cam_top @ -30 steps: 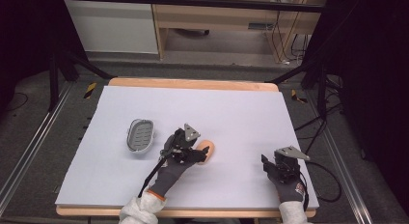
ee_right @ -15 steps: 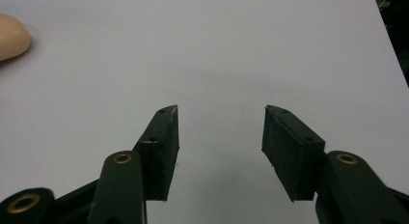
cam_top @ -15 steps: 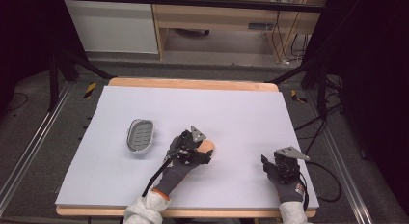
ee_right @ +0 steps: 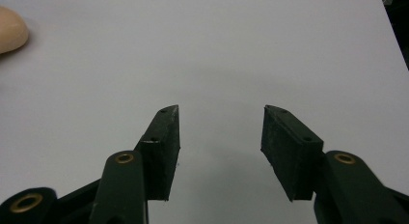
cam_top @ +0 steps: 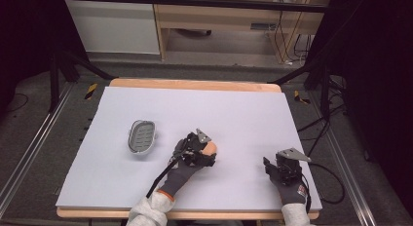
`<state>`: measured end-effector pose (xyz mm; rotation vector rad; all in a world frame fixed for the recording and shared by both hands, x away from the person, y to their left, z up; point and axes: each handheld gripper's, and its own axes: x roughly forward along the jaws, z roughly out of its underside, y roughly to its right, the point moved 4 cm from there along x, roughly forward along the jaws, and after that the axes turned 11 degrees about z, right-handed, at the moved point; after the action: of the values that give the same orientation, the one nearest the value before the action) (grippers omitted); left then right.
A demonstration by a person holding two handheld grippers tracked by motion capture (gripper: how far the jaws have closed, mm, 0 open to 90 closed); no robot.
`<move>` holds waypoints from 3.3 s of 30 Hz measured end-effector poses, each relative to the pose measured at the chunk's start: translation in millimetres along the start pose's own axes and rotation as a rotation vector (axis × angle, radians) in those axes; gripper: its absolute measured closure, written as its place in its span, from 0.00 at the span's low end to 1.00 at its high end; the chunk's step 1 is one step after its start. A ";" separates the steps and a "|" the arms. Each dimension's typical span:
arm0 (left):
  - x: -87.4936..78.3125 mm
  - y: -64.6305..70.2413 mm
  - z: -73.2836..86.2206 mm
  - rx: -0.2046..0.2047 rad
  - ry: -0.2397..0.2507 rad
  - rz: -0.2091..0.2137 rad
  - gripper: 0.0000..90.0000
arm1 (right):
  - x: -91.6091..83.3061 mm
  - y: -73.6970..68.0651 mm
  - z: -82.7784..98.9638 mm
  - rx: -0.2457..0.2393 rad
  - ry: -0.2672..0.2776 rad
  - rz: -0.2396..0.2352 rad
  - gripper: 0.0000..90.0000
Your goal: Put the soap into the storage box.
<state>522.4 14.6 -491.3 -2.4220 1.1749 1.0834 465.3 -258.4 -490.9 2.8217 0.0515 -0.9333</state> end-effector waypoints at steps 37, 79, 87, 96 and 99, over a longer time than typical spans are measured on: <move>11.9 -2.2 6.5 -0.033 -0.059 0.017 0.34 | 1.7 -0.8 0.9 -0.002 -0.016 -0.006 0.55; -51.6 -5.2 -4.8 -0.002 0.058 0.015 0.35 | 1.6 0.5 0.8 -0.001 -0.012 -0.004 0.55; -65.6 -8.1 -4.8 -0.006 0.080 0.016 0.35 | 1.3 -0.2 0.9 0.001 -0.014 -0.003 0.55; -81.5 -14.1 -2.4 -0.007 0.105 0.005 0.35 | 0.8 -0.8 0.9 0.000 -0.012 -0.002 0.55; -86.7 -16.5 -1.2 -0.013 0.117 0.004 0.35 | 0.7 -0.6 0.8 0.001 -0.012 -0.002 0.55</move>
<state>500.6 74.8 -430.5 -2.5245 1.2115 0.9654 465.4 -257.9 -492.1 2.8172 0.0521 -0.9506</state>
